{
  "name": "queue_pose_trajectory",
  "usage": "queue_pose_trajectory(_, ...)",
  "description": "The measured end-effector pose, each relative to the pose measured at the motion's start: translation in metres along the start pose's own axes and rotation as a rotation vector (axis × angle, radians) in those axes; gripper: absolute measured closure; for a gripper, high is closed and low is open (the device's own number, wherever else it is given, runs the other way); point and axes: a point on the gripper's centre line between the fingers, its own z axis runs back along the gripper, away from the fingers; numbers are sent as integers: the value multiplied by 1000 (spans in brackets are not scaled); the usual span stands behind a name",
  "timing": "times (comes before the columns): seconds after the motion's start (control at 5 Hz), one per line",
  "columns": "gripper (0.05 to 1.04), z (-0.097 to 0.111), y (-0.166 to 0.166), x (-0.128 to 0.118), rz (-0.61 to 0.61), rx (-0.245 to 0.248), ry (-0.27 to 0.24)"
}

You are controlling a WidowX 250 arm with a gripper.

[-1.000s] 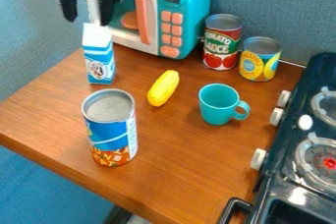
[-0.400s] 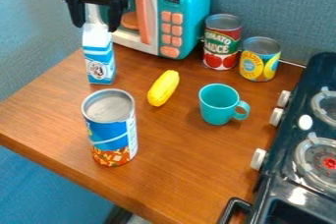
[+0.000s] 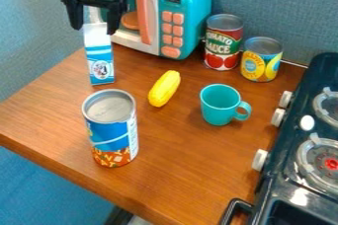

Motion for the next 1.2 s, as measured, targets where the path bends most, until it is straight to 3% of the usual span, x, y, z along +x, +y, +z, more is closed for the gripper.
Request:
queue_pose_trajectory(0.4, 83, -16, -3, 10, -4, 2, 37)
queue_pose_trajectory(0.6, 115, -19, -3, 13, 10, -20, 41)
queue_pose_trajectory(0.8, 219, -20, 1, 15, 35, -42, 34)
queue_pose_trajectory(1.0, 220, -20, 1, 9, 25, -53, 71)
queue_pose_trajectory(1.2, 220, -21, 5, -1, -82, -84, 105)
